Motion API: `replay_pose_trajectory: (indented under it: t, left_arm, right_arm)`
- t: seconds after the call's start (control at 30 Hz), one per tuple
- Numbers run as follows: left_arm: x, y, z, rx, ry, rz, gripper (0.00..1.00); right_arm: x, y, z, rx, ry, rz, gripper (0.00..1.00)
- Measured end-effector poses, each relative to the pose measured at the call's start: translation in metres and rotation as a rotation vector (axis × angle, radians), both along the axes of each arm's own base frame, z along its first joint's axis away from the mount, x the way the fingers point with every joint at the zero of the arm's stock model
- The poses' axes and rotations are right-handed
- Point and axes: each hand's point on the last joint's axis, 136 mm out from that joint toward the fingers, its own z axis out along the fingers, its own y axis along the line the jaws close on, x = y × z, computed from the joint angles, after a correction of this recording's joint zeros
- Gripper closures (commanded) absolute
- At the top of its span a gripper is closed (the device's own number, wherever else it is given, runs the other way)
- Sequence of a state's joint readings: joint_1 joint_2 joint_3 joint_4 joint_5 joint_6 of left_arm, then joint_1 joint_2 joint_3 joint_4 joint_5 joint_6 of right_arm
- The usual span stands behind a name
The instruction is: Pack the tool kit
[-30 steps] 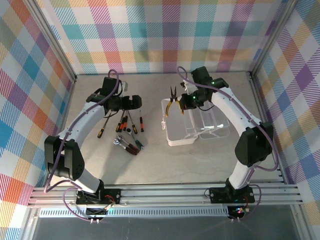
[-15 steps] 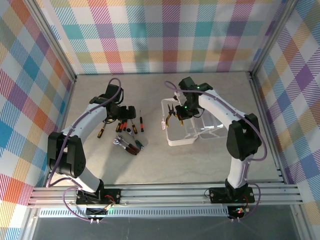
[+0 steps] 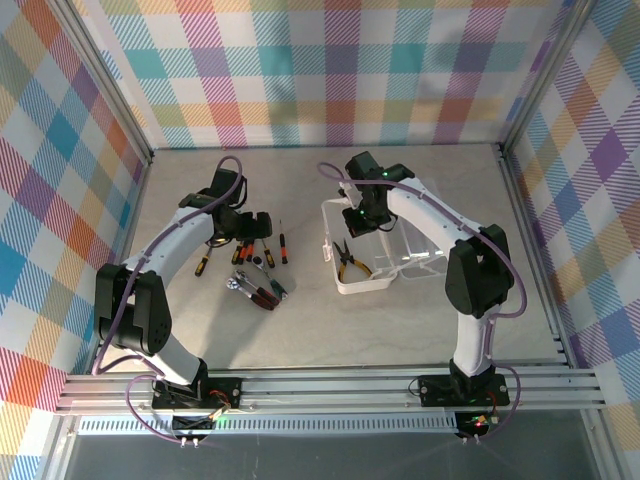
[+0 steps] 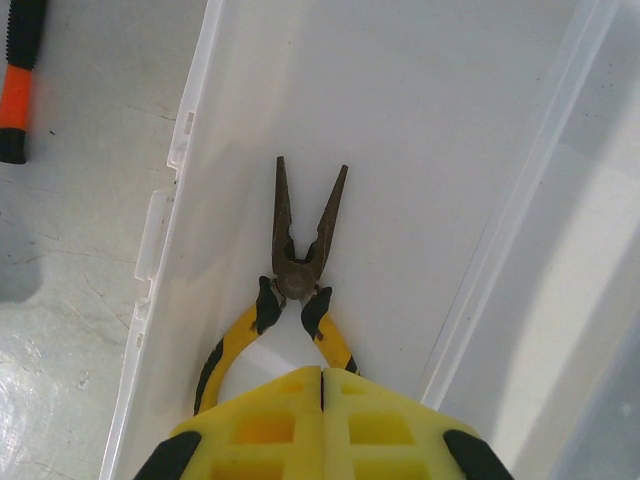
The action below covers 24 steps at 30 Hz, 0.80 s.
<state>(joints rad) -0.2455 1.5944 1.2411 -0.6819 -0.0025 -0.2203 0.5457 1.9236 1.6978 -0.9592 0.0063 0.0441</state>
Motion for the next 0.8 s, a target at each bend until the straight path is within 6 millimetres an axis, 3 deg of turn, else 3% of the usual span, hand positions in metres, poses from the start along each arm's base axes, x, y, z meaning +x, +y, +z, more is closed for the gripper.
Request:
replay_pose_trajectory:
  t: [0.07,0.13,0.2,0.37,0.53,0.67,0.8]
  left_arm:
    - [0.0,0.001,0.0,0.004,0.0,0.002,0.0]
    - [0.0,0.003,-0.001,0.016,0.0,0.007,0.0]
    - [-0.001,0.006,-0.003,0.032,0.002,0.015,0.0]
    - [-0.008,0.013,-0.014,0.064,0.037,0.029,0.0]
    - [-0.033,0.02,-0.047,0.067,0.122,0.094,0.0]
    - [-0.068,0.027,-0.076,0.049,0.2,0.177,0.0]
    - [-0.091,0.032,-0.083,0.013,0.218,0.269,0.02]
  right_arm:
    - [-0.001,0.002,0.0,0.013,0.006,0.005,0.82]
    - [-0.003,0.007,0.003,0.043,0.01,0.016,0.49]
    - [-0.004,0.015,0.012,0.093,0.005,0.036,0.26]
    - [-0.011,0.03,0.053,0.224,-0.055,0.095,0.0]
    - [-0.018,0.037,0.082,0.297,-0.104,0.134,0.01]
    - [-0.02,0.039,0.077,0.304,-0.093,0.139,0.01]
    - [-0.024,0.037,0.067,0.295,-0.068,0.138,0.01]
